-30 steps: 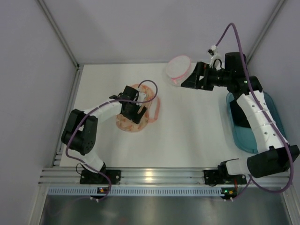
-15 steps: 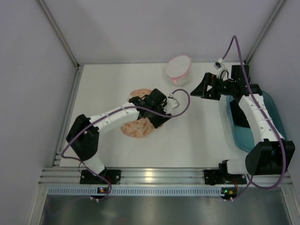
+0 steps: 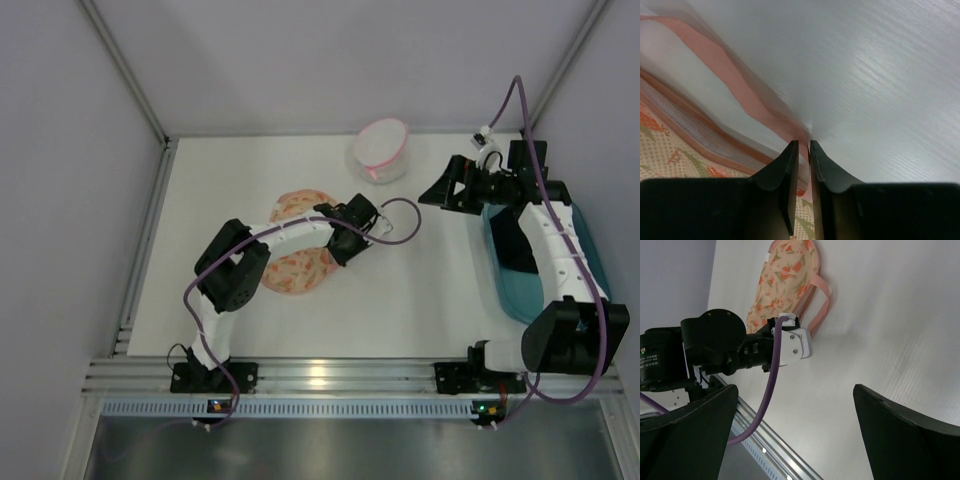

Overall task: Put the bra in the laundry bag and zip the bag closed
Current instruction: Open the laundry bag at the center of the board.

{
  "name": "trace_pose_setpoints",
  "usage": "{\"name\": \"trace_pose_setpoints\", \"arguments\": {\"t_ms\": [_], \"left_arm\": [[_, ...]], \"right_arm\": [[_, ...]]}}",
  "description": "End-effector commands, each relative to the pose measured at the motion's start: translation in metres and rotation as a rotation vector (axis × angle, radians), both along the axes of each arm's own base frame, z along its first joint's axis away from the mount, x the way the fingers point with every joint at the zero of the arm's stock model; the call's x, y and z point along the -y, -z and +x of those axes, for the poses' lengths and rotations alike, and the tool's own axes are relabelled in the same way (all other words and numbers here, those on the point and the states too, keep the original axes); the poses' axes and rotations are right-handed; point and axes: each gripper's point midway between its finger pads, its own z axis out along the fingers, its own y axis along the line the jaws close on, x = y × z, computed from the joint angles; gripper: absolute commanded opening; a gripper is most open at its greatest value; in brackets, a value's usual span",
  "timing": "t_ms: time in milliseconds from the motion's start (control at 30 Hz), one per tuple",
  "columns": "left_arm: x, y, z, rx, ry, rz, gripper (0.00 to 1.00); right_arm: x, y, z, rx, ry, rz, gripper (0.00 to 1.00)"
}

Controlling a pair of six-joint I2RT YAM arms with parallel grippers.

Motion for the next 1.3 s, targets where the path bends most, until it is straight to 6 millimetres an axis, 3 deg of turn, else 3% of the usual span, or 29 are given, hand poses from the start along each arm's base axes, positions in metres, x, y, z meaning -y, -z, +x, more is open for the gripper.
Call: {"name": "trace_pose_setpoints", "arguments": {"t_ms": [0,33,100,167,333,433,500,533,600,633,667,700,733,767,833,867,900,1000,1067,1267], "left_arm": [[-0.001,0.004,-0.014,-0.023,0.027,0.023,0.19],[0.002,0.004,-0.019,-0.038,0.035,0.015,0.04],[0.011,-0.005,-0.029,-0.071,0.054,-0.026,0.0],[0.025,-0.033,-0.031,-0.064,0.069,-0.115,0.0],[0.054,-0.134,-0.022,0.028,0.063,-0.363,0.0],[0.049,-0.188,-0.023,0.075,0.041,-0.485,0.0],[0.044,-0.206,-0.025,0.072,0.033,-0.535,0.0],[0.032,-0.224,-0.02,0.089,0.0,-0.58,0.0],[0.015,-0.231,-0.016,0.089,-0.046,-0.607,0.0],[-0.005,-0.246,-0.007,0.115,-0.1,-0.641,0.0],[-0.018,-0.236,-0.008,0.083,-0.155,-0.642,0.0],[-0.029,-0.238,-0.005,0.085,-0.188,-0.665,0.0],[-0.057,-0.247,0.0,0.105,-0.266,-0.702,0.0],[-0.073,-0.227,-0.003,0.081,-0.315,-0.688,0.0],[-0.113,-0.22,-0.001,0.113,-0.415,-0.684,0.0],[-0.126,-0.191,-0.01,0.072,-0.458,-0.643,0.0],[-0.141,-0.186,-0.014,0.073,-0.511,-0.643,0.0],[-0.164,-0.145,-0.035,-0.01,-0.622,-0.599,0.0],[-0.168,-0.128,-0.046,-0.057,-0.654,-0.586,0.0],[-0.184,-0.115,-0.04,-0.033,-0.777,-0.552,0.0]], "right_arm": [[0.002,-0.027,0.0,0.089,-0.011,-0.005,0.99],[0.002,-0.026,0.001,0.091,-0.012,-0.008,0.99],[0.004,-0.025,0.005,0.099,-0.003,-0.017,0.99],[0.007,-0.02,0.009,0.102,0.0,-0.031,0.99],[0.011,-0.009,0.013,0.083,0.004,-0.047,0.99],[0.011,-0.009,0.013,0.083,0.005,-0.044,0.99],[0.011,-0.009,0.013,0.09,0.002,-0.045,0.99],[0.01,-0.01,0.012,0.094,-0.003,-0.042,0.99],[0.008,-0.01,0.012,0.097,-0.009,-0.033,0.99],[0.007,-0.008,0.011,0.091,-0.018,-0.022,0.99],[0.005,-0.007,0.012,0.094,-0.026,-0.013,0.99],[0.003,-0.006,0.011,0.09,-0.033,-0.003,0.99],[0.0,-0.002,0.011,0.081,-0.047,0.011,1.0],[-0.002,-0.001,0.011,0.087,-0.057,0.02,0.98],[-0.01,0.009,0.009,0.062,-0.084,0.044,0.95],[-0.013,0.011,0.011,0.066,-0.092,0.05,0.93],[-0.02,0.021,0.009,0.044,-0.113,0.051,0.9],[-0.04,0.038,0.004,0.021,-0.174,0.028,0.86],[-0.049,0.045,0.003,0.018,-0.2,0.013,0.81],[-0.081,0.07,-0.001,0.011,-0.282,-0.057,0.75]]}}
